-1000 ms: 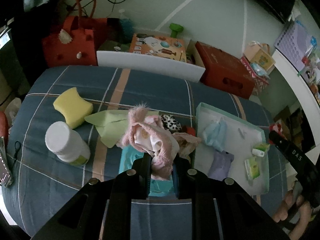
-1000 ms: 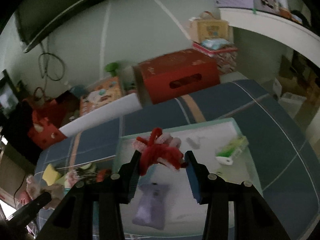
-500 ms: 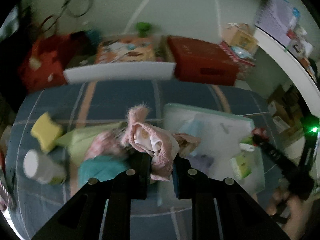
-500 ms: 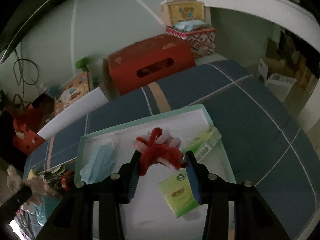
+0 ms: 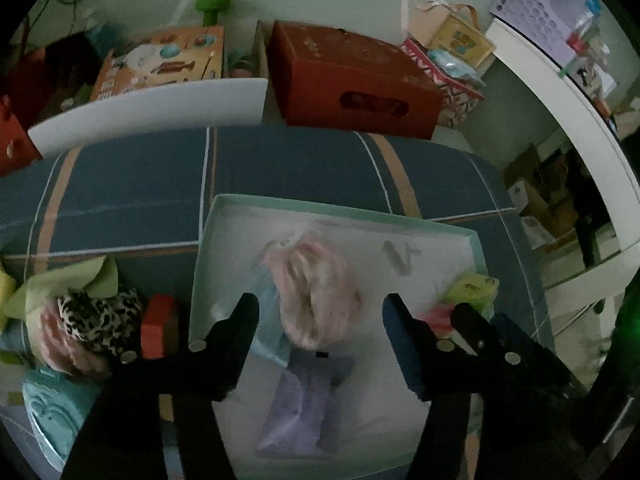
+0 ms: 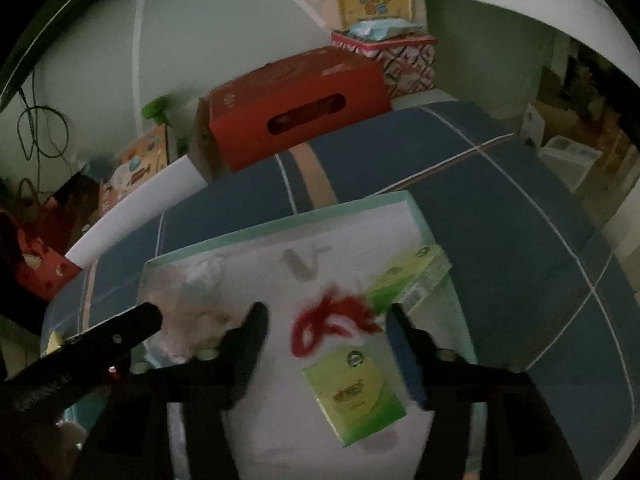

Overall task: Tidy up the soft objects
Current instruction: 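Carry the pink cloth and red plush toy over the tray and release them, then withdraw both tools from the tray toward the remaining items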

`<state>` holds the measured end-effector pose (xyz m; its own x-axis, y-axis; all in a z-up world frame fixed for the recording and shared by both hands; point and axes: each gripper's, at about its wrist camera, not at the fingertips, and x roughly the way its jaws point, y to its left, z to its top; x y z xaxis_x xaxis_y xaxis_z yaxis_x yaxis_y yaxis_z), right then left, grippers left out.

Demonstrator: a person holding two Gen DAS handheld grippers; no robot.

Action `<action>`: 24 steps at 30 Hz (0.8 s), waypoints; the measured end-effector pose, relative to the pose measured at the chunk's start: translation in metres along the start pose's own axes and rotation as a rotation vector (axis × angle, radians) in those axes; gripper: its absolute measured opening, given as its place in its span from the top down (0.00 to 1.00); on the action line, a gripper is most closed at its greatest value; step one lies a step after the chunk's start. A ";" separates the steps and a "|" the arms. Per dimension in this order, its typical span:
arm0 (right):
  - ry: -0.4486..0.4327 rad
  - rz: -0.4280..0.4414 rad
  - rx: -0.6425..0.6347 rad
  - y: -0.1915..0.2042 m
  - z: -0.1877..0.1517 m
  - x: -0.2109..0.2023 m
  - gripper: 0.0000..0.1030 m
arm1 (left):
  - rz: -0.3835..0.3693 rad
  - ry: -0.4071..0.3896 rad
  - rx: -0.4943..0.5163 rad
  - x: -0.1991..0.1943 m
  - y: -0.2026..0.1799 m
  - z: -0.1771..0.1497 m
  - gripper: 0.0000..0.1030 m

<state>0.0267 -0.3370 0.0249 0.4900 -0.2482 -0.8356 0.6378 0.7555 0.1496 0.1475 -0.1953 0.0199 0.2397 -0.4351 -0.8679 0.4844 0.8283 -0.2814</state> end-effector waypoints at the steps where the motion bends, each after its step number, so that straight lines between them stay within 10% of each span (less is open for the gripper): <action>1: 0.003 -0.020 -0.010 0.002 0.000 0.000 0.31 | 0.007 -0.004 -0.007 -0.002 0.003 0.000 0.35; 24: -0.042 -0.004 -0.174 0.066 -0.018 -0.027 0.29 | 0.208 -0.226 -0.307 -0.132 0.127 -0.071 0.18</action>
<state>0.0454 -0.2694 0.0481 0.5144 -0.2743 -0.8125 0.5296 0.8468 0.0494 0.1178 -0.0077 0.0693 0.5009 -0.2857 -0.8170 0.1417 0.9583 -0.2482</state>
